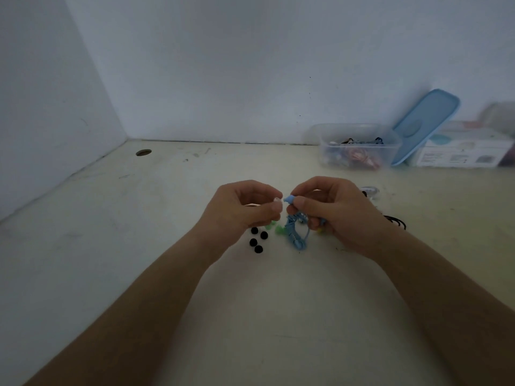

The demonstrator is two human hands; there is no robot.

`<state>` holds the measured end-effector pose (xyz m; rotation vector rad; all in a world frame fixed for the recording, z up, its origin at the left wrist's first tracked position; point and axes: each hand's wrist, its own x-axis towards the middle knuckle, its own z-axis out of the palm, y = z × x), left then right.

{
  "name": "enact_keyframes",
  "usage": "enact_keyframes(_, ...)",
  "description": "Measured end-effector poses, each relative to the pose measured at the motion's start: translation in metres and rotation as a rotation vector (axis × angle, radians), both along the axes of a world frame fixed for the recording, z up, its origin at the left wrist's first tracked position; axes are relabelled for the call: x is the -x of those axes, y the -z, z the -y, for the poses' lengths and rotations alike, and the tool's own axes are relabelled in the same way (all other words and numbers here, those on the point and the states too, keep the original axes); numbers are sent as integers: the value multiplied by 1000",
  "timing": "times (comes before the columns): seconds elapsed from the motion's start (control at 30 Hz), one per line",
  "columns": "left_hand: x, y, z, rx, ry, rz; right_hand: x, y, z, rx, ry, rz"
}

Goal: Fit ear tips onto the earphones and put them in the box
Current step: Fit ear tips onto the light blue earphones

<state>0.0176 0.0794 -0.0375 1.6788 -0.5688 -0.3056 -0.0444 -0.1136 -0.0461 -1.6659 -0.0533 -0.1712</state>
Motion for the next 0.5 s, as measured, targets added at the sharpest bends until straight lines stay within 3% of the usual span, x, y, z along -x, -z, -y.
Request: enact_keyframes(0.5, 3, 3, 4, 47, -31, 58, -3, 4, -1, -30, -24, 105)
